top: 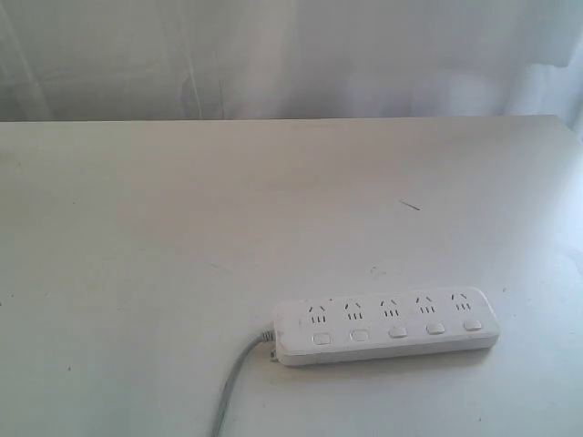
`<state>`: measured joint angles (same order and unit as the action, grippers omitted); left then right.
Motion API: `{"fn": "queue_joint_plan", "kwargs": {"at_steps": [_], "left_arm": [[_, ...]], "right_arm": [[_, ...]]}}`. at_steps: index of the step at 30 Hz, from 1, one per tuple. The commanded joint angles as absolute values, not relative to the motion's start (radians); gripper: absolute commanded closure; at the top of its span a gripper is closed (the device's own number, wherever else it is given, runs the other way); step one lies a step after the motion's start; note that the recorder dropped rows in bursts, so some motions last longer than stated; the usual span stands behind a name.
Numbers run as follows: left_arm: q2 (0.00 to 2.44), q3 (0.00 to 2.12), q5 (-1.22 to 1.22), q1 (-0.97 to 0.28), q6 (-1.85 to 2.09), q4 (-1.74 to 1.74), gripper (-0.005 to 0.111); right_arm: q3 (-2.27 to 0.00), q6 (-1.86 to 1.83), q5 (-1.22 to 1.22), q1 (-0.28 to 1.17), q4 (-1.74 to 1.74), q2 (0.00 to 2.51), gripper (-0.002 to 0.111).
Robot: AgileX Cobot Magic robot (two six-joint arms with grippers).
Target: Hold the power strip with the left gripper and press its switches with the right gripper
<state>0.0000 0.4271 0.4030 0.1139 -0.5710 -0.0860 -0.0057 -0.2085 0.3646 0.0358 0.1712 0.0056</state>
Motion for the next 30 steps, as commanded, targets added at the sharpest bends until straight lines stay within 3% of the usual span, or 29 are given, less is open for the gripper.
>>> {"fn": "queue_joint_plan", "kwargs": {"at_steps": [1, 5, 12, 15, 23, 30], "left_arm": [[0.021, 0.403, -0.065, 0.117, -0.609, 0.270, 0.107], [0.146, 0.411, -0.238, 0.102, -0.722, 0.357, 0.107], [0.419, 0.504, -0.567, 0.031, -1.279, 1.245, 0.107], [0.521, 0.571, -0.675, 0.027, -1.430, 1.442, 0.107], [0.627, 0.640, -0.711, 0.027, -1.542, 1.694, 0.107], [0.629, 0.641, -0.704, 0.027, -1.403, 1.647, 0.107]], "right_arm": [[0.000, -0.205, 0.356, 0.039, 0.168, 0.000, 0.108], [0.000, -0.205, 0.356, 0.039, 0.168, 0.000, 0.108], [0.000, -0.205, 0.356, 0.039, 0.168, 0.000, 0.108], [0.000, -0.205, 0.356, 0.039, 0.168, 0.000, 0.108], [0.000, -0.205, 0.356, 0.039, 0.168, 0.000, 0.108], [0.000, -0.205, 0.356, 0.039, 0.168, 0.000, 0.108]]}}
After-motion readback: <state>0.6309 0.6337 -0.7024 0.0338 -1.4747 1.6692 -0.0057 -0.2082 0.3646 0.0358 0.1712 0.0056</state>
